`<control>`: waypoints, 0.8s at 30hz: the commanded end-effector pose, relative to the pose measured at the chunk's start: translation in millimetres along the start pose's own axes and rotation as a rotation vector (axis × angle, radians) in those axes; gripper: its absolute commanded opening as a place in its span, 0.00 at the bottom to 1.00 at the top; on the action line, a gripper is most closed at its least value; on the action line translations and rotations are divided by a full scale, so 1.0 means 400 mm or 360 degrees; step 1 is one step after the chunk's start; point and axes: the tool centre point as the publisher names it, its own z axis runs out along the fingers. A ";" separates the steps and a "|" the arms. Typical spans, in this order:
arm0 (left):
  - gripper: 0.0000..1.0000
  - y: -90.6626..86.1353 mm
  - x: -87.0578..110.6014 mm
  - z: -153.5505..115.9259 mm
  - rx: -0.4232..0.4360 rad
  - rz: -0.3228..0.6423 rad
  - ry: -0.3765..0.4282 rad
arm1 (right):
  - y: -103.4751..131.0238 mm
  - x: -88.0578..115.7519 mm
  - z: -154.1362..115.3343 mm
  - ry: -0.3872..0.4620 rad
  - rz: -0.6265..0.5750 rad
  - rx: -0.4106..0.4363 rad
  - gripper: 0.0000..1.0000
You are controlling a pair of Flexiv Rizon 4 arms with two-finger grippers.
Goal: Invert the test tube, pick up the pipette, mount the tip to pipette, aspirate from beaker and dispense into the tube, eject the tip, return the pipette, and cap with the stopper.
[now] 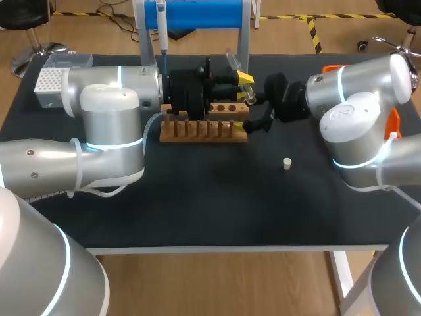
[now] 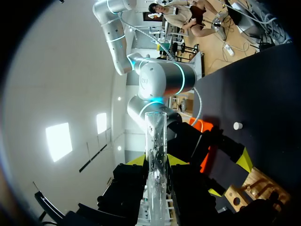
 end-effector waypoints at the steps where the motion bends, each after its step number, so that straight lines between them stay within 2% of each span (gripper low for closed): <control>1: 0.00 -0.001 -0.001 0.000 -0.0002 0.0002 0.0001 | -0.005 -0.001 -0.002 0.0004 -0.0002 -0.0010 1.00; 8: 0.00 -0.001 -0.001 0.000 -0.0002 0.0002 0.0001 | -0.005 -0.001 -0.002 0.0004 -0.0002 -0.0010 1.00; 12: 0.00 -0.023 0.002 -0.030 -0.0060 -0.0113 -0.0048 | -0.005 -0.001 -0.002 0.0004 -0.0002 -0.0010 1.00; 18: 0.00 -0.012 -0.017 -0.079 -0.0080 -0.0477 0.0012 | -0.005 -0.001 -0.002 0.0004 -0.0002 -0.0010 1.00; 24: 0.00 0.024 -0.037 -0.102 0.0030 -0.0778 -0.0055 | -0.005 -0.001 -0.002 0.0004 -0.0002 -0.0010 1.00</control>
